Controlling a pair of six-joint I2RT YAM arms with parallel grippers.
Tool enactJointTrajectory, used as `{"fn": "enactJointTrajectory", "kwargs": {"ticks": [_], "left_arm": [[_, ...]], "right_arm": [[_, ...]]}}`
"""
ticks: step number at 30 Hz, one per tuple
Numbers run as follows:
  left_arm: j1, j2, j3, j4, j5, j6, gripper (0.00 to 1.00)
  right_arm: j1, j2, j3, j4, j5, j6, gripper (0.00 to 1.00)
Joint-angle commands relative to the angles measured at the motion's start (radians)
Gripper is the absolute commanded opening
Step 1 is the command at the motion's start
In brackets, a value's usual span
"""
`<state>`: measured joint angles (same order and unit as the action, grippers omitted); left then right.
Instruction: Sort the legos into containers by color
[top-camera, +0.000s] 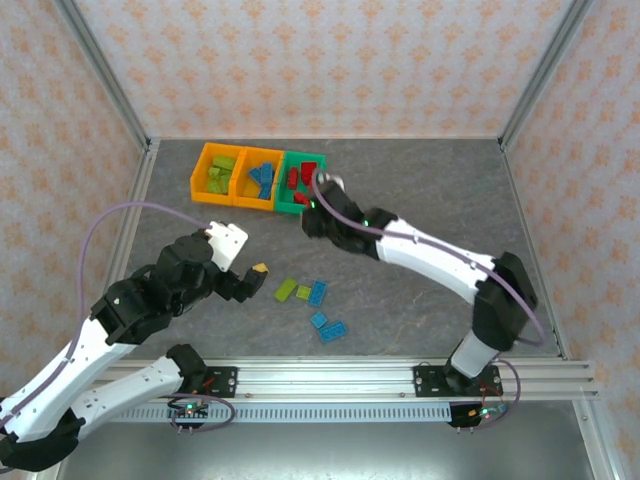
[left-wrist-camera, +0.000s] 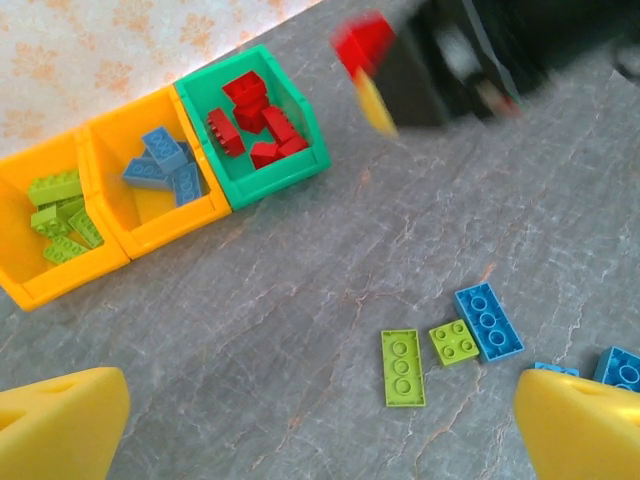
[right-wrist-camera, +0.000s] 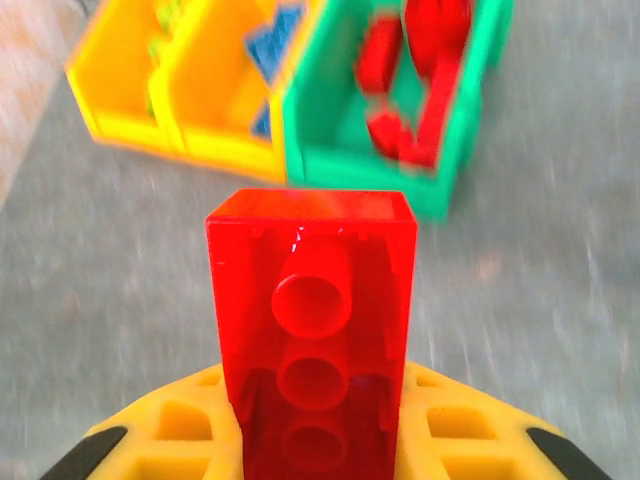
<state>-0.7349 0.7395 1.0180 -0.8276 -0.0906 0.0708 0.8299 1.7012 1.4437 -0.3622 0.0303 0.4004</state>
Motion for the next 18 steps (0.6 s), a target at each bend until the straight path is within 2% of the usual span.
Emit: {"fn": "enactJointTrajectory", "kwargs": {"ticks": [1, 6, 9, 12, 15, 18], "left_arm": [[0.009, 0.047, 0.005, -0.051, -0.035, 0.015, 1.00], [0.014, 0.085, 0.010, -0.066, -0.067, 0.014, 1.00], [0.017, 0.103, 0.008, -0.076, -0.109, 0.010, 1.00], [0.017, 0.127, 0.011, -0.090, -0.145, 0.004, 1.00], [0.017, 0.152, 0.014, -0.099, -0.167, 0.005, 1.00], [0.021, 0.174, 0.017, -0.104, -0.172, 0.003, 1.00]], "right_arm": [[-0.059, 0.202, 0.178, 0.027, 0.028, -0.164, 0.25], [-0.113, 0.555, 0.661, -0.159, 0.016, -0.218, 0.26], [-0.136, 0.699, 0.883, -0.251, 0.043, -0.215, 0.31], [-0.151, 0.767, 1.006, -0.312, 0.030, -0.207, 0.42], [-0.152, 0.751, 1.025, -0.341, 0.028, -0.212, 0.54], [-0.152, 0.682, 0.992, -0.362, 0.026, -0.219, 0.56]]}}
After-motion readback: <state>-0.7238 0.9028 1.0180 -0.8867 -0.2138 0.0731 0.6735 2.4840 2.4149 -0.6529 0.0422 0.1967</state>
